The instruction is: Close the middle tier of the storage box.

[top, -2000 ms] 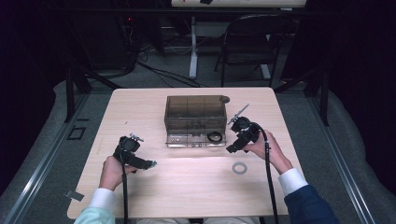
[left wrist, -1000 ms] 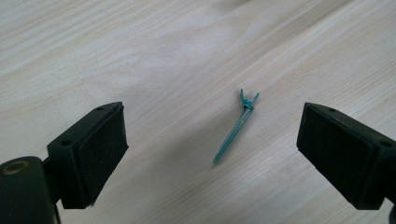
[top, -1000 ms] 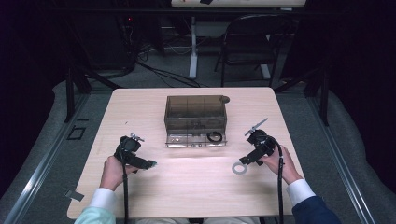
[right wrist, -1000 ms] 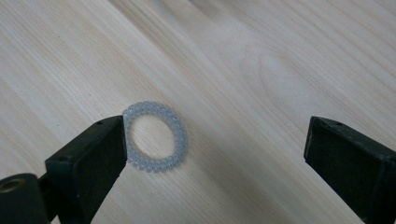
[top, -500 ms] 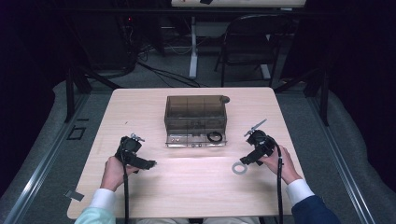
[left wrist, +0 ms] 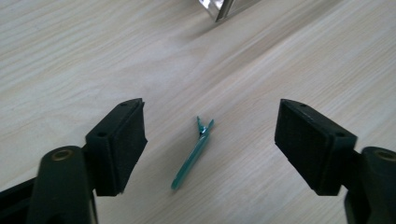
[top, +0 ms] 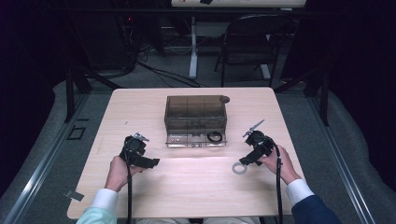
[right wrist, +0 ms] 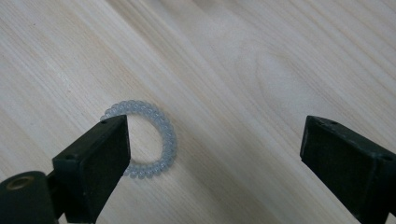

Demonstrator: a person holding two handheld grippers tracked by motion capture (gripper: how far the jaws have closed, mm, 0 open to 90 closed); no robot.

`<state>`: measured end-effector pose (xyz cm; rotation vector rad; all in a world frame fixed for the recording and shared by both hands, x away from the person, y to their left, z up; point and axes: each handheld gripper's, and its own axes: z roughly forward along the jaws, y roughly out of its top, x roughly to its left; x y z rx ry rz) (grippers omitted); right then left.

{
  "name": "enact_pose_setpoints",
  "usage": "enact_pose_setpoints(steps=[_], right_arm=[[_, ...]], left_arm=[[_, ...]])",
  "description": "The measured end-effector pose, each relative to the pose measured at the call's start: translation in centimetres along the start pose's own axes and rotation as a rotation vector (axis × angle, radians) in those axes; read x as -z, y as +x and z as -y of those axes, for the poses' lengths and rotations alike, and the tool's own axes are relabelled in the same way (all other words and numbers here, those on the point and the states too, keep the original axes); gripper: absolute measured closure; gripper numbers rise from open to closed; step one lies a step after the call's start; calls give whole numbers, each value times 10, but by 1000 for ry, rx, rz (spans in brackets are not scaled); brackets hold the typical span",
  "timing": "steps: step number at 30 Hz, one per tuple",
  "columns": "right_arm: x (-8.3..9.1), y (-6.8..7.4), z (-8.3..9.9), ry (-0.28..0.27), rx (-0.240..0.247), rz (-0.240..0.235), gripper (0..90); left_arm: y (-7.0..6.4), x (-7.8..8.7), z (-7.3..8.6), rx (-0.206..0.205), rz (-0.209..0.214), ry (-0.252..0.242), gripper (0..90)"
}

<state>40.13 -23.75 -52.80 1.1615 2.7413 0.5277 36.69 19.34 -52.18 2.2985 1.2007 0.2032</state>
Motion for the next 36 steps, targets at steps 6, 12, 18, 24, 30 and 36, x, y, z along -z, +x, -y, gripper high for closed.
enact_pose_setpoints(steps=[6,12,18,24,30,36], right_arm=[[0,0,0,-2,2,2,90],[0,1,-1,-4,3,11,91],[-1,1,-2,-8,5,7,92],[0,1,-2,-6,9,6,92],[0,0,-2,-9,8,11,90],[1,0,-2,-14,10,3,90]], left_arm=[[-7,-1,-2,-24,24,-14,463],[-15,-5,-7,-48,48,-46,607],[-23,-12,-13,-61,36,-73,775],[-30,-17,-21,-76,20,-110,900],[-35,-25,-28,-77,20,-117,900],[-44,-34,-35,-86,3,-136,900]])
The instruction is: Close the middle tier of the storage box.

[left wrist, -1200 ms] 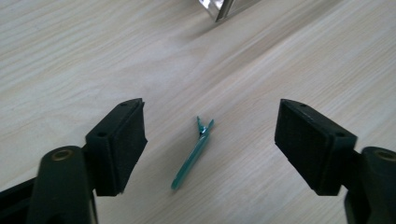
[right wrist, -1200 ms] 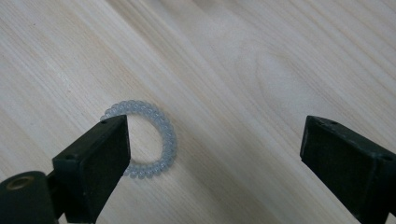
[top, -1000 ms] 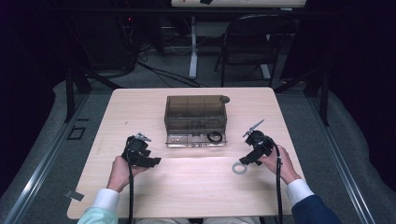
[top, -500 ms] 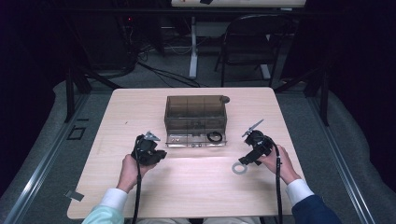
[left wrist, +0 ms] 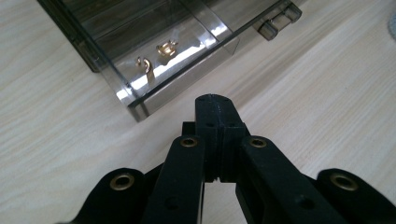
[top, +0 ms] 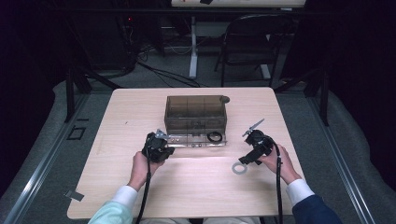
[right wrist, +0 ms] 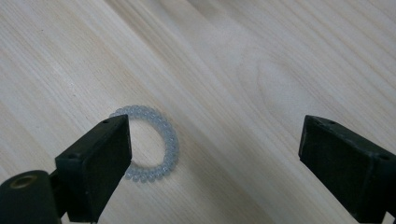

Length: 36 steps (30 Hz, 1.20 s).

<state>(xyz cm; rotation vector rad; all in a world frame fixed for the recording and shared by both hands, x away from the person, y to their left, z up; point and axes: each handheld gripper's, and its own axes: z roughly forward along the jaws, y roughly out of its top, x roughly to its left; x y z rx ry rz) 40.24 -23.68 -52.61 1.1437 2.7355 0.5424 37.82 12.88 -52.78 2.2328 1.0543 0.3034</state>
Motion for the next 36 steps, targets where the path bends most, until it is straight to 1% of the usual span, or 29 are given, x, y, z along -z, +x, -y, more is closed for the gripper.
enact_pose_setpoints(steps=[1,2,4,6,8,12,14,16,18,19,22,24,25,27,29,30,31,32,36], right_arm=[[0,0,0,1,0,-1,90],[0,0,0,0,0,-2,88],[-1,0,1,-7,-5,-15,86],[0,0,0,0,5,-10,86],[0,0,0,-3,6,-12,86],[0,1,0,-13,3,-19,86],[1,0,0,-6,8,-25,86],[1,0,0,-7,7,-25,86],[1,0,0,-4,8,-21,86],[1,0,0,-5,10,-20,86],[1,0,0,-7,7,-26,86],[0,0,0,-10,4,-20,86],[0,0,0,-10,5,-20,86],[0,0,0,-8,8,-23,86],[1,0,0,-8,7,-22,87],[0,0,0,-14,1,-20,87],[0,0,0,-13,0,-20,87],[0,0,0,-11,1,-19,87],[0,0,0,-6,3,-16,87]], left_arm=[[-1,-2,-1,-5,3,-4,900],[-3,-4,-2,-9,-3,-8,900],[-5,-9,-4,-6,-3,-8,900],[-9,-12,-5,-7,-8,-16,900],[-11,-15,-7,-6,-15,-26,900],[-16,-19,-11,-2,-15,-38,900],[-17,-21,-12,-3,-22,-40,900],[-18,-23,-12,8,-17,-42,900],[-18,-25,-13,11,-24,-44,900],[-19,-26,-13,22,-19,-45,900],[-19,-27,-13,26,-22,-46,900],[-20,-29,-14,38,-24,-54,900],[-20,-29,-14,46,-18,-56,900],[-21,-31,-14,48,-17,-55,900],[-21,-32,-14,40,-19,-53,900],[-23,-33,-14,50,-19,-56,900],[-23,-34,-15,44,-22,-57,900],[-23,-34,-15,49,-19,-58,900],[-24,-36,-17,47,-18,-59,900]])
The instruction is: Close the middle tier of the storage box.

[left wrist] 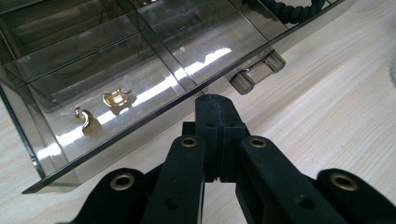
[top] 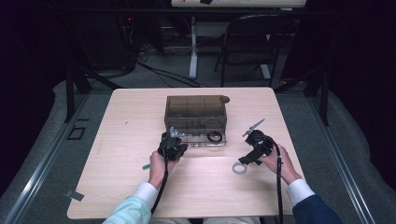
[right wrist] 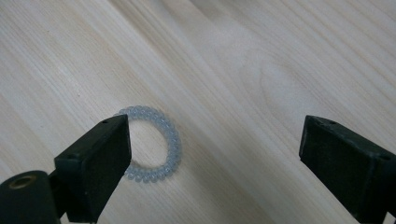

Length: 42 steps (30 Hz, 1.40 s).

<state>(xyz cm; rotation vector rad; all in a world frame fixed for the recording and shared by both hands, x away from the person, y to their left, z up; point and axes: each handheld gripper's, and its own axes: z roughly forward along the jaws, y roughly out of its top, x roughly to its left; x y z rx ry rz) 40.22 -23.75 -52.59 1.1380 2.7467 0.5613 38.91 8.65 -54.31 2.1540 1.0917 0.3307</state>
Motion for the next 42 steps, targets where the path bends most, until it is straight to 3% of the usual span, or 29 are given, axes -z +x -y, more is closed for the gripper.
enact_pose_setpoints(steps=[21,42], right_arm=[[-1,0,0,-2,-4,15,90],[-2,-1,1,-4,-9,18,101]], left_arm=[[0,-8,-9,15,5,-12,900],[7,-20,-19,61,-26,-48,900]])
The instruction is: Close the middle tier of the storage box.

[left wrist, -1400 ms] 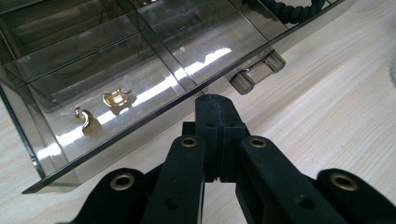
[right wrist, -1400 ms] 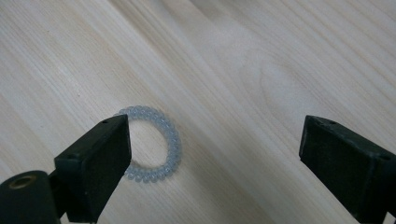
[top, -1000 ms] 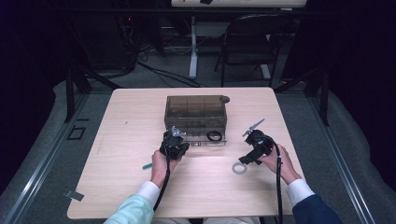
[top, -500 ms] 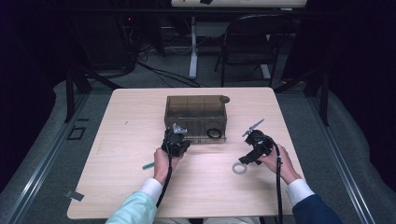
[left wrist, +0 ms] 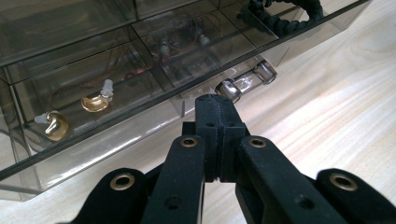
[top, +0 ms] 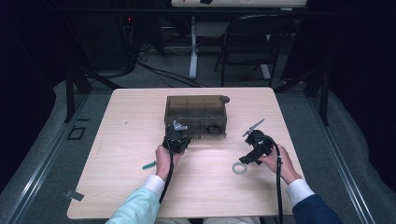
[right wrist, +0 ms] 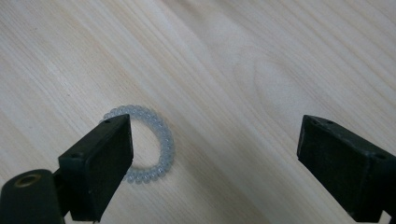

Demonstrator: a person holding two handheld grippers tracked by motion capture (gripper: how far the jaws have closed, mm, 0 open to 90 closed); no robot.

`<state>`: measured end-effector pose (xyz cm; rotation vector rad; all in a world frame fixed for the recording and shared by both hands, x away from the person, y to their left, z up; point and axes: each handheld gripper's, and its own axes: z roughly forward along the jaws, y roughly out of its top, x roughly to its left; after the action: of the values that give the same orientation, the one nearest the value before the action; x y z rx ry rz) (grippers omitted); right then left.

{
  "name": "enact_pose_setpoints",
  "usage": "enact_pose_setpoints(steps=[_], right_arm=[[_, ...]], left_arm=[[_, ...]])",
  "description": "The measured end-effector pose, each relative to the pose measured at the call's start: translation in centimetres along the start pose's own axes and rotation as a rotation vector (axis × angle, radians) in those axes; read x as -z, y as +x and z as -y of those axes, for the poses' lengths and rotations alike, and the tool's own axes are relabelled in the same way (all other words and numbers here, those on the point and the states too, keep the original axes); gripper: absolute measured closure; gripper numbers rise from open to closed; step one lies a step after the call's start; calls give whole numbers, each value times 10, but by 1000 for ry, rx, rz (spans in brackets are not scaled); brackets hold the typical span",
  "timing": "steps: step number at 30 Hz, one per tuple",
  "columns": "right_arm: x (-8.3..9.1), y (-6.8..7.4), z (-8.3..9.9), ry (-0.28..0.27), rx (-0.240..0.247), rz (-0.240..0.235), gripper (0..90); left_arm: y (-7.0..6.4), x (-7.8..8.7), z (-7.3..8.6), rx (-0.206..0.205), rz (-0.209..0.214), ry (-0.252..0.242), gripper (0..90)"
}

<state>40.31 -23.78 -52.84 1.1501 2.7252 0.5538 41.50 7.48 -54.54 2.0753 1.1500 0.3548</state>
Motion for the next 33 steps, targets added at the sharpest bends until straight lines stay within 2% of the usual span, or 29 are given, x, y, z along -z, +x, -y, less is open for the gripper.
enact_pose_setpoints(steps=[4,12,21,22,33], right_arm=[[1,-1,0,7,8,5,101],[0,-2,1,4,-7,2,104],[1,-2,0,13,3,3,105],[1,-2,0,7,-3,-9,105],[1,-2,1,6,-2,-3,107]], left_arm=[[3,-2,-2,13,-9,-8,900],[5,-9,-6,36,-28,-28,900],[4,-15,-12,11,-72,-41,900],[4,-15,-13,13,-73,-40,900],[2,-20,-14,5,-126,-59,900]])
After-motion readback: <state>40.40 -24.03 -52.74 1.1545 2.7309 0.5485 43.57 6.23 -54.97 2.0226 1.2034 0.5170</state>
